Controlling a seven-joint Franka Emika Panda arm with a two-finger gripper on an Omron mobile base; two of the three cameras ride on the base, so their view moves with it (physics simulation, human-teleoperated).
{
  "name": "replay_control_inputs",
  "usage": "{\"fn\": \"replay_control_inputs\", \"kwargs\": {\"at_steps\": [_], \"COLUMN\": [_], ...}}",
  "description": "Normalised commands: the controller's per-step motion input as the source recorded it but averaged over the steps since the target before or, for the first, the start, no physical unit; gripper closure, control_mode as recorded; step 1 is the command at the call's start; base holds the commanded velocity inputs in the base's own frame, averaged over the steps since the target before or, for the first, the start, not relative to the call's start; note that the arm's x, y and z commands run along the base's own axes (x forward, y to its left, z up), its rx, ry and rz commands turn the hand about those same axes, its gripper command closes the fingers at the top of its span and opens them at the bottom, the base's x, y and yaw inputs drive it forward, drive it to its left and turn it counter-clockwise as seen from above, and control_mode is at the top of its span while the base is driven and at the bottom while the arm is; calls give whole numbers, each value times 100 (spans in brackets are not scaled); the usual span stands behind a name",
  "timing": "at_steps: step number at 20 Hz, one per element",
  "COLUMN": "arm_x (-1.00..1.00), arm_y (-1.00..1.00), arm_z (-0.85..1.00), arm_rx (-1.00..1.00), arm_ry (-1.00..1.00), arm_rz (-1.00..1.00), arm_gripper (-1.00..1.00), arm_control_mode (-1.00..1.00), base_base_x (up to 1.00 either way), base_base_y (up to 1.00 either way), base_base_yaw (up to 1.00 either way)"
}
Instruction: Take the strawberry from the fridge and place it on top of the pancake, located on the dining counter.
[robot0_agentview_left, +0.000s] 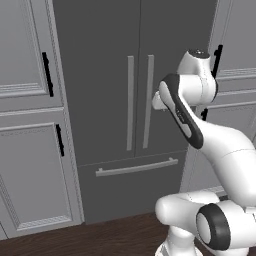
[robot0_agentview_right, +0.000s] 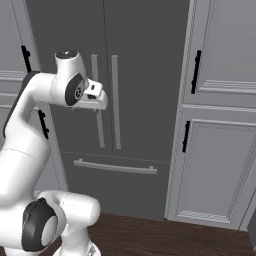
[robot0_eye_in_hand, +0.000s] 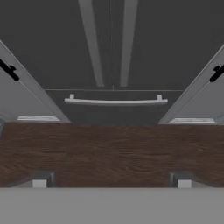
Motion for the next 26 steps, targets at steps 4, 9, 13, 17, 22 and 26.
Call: {"fn": "replay_control_inputs", "kwargs": {"at_steps": [4, 9, 13, 17, 22, 26], "arm_x": [84, 77, 83, 72, 60, 44], "arm_y": [10, -50, -9, 4, -1, 1], "arm_z": [0, 0, 0, 0, 0, 0], "arm_rx": [-16, 0, 12, 1, 0, 0], "arm_ry": [-44, -29, -7, 0, 1, -2], "arm_rz": [-6, -1, 0, 0, 0, 0], "arm_gripper": [-100, -100, -100, -100, -100, -100], "arm_control_mode": [-100, -100, -100, -100, -100, -100], "base_base_x": [0, 0, 0, 0, 0, 0], "base_base_y": [0, 0, 0, 0, 0, 0], "base_base_yaw": [0, 0, 0, 0, 0, 0]}}
